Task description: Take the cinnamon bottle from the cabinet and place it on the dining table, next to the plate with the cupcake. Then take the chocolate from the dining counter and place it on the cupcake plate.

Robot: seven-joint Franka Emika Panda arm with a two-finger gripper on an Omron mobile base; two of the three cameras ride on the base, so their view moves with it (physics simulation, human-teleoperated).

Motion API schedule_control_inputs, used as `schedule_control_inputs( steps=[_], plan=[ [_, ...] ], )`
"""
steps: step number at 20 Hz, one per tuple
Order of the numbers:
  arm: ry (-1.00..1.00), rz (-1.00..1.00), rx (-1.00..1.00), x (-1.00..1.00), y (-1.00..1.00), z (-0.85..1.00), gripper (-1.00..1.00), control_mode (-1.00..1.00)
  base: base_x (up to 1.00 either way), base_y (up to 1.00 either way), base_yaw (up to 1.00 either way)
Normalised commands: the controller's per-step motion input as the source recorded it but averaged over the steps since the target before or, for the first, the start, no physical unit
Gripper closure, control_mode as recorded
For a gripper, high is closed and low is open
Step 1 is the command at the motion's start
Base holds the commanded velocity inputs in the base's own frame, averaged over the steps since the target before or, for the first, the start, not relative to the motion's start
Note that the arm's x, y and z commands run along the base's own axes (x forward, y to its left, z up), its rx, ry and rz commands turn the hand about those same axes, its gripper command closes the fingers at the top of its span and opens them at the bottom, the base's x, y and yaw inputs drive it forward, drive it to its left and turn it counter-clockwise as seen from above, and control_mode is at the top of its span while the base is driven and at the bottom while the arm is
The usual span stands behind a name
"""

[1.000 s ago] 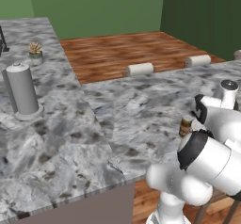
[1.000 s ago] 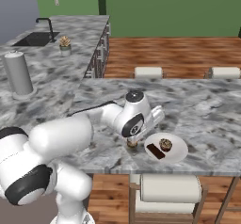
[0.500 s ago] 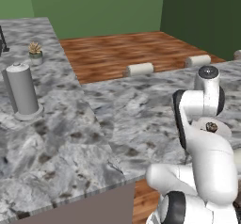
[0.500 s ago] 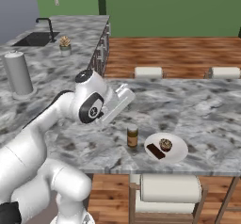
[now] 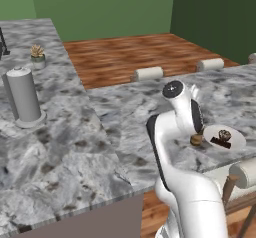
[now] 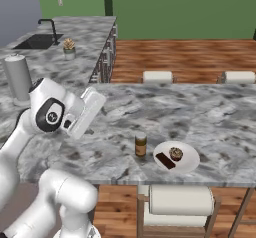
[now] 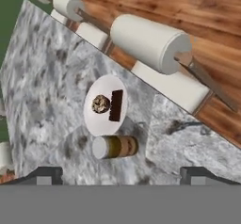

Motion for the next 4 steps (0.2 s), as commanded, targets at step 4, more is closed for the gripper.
schedule_control_inputs(
  steps=[4],
  plan=[
    [0.0, 0.0, 0.0, 0.0, 0.0, 0.0, -1.0, -1.0, 0.0, 0.0, 0.0]
  ],
)
